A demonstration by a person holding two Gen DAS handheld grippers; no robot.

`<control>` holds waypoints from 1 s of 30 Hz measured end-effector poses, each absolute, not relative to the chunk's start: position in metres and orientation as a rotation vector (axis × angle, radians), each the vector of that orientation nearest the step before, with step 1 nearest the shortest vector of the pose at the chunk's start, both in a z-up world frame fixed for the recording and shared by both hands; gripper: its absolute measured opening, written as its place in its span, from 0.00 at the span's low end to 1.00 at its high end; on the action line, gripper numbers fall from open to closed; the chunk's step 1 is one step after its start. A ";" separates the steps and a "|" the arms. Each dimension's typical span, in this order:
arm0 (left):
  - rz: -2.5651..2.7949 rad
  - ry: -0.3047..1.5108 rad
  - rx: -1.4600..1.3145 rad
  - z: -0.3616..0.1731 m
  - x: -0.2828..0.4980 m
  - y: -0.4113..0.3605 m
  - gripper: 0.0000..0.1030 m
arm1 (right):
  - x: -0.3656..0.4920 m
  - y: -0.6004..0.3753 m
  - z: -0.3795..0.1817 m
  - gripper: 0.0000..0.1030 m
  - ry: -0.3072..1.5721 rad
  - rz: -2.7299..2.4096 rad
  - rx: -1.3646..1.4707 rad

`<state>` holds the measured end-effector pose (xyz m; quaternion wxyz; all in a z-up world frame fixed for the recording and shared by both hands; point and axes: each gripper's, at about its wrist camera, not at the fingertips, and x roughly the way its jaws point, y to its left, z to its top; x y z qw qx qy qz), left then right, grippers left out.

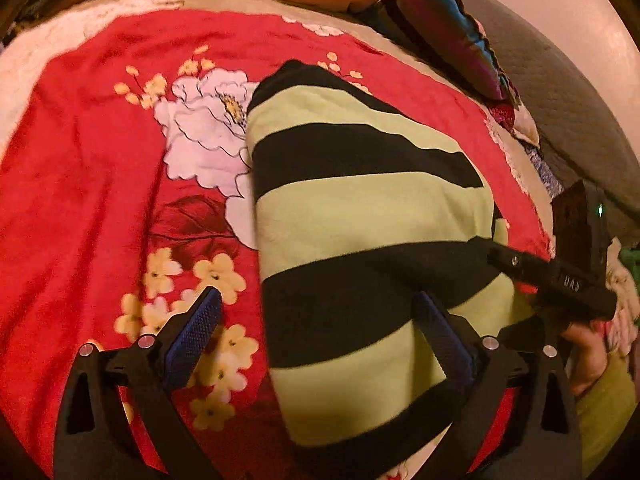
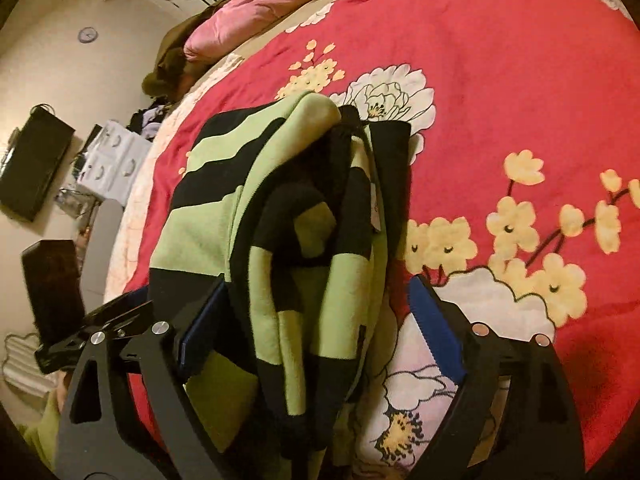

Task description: Fold small clothes

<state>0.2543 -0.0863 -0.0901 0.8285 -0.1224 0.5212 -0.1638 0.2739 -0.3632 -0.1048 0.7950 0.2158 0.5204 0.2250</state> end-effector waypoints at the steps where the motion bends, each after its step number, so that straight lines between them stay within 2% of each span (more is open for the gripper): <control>1: -0.352 1.105 -0.273 -0.093 0.256 -0.087 0.94 | 0.274 -0.363 -0.105 0.70 1.116 0.495 0.464; 2: -0.355 1.096 -0.271 -0.094 0.255 -0.088 0.93 | 0.274 -0.362 -0.105 0.60 1.114 0.510 0.469; 3: -0.360 1.092 -0.272 -0.095 0.255 -0.090 0.92 | 0.275 -0.361 -0.106 0.58 1.115 0.526 0.479; 5: -0.415 1.099 -0.334 -0.097 0.256 -0.090 0.63 | 0.274 -0.360 -0.106 0.51 1.108 0.533 0.469; 11: -0.424 1.089 -0.314 -0.082 0.254 -0.096 0.51 | 0.268 -0.357 -0.094 0.46 1.070 0.573 0.477; 14: -0.423 1.066 -0.317 -0.068 0.252 -0.094 0.47 | 0.265 -0.349 -0.078 0.46 1.039 0.605 0.471; 21: -0.375 1.014 -0.322 -0.041 0.233 -0.058 0.47 | 0.257 -0.315 -0.050 0.46 1.001 0.691 0.435; 30: -0.282 1.022 -0.314 -0.052 0.222 -0.017 0.47 | 0.253 -0.259 -0.054 0.46 1.009 0.697 0.339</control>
